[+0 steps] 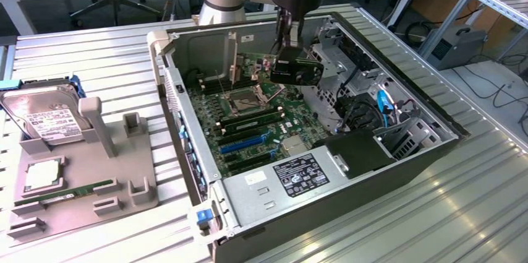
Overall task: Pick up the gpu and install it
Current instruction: 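Insert the gpu into the slot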
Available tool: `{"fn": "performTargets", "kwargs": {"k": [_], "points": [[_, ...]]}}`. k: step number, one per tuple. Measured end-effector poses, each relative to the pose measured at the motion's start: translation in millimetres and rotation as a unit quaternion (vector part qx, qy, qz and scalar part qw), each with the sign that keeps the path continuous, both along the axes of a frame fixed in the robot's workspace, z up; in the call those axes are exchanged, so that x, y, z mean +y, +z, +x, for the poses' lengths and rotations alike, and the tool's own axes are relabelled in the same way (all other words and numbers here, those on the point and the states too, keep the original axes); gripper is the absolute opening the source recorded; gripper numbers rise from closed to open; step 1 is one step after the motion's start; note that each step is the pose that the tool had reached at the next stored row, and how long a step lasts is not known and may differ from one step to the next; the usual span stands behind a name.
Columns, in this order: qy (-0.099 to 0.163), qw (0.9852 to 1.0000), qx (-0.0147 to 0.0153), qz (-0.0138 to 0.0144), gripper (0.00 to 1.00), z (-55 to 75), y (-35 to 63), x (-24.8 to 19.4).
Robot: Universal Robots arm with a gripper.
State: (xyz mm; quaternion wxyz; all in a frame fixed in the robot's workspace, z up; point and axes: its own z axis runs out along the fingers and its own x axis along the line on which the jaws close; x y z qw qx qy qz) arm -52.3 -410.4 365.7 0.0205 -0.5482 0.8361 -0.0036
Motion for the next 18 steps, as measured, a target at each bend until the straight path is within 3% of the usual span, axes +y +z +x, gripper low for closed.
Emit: {"fn": "performTargets", "kwargs": {"k": [18], "points": [[0.026,0.9997,0.0,-0.0002,0.27,0.0,-0.1,0.0]]}}
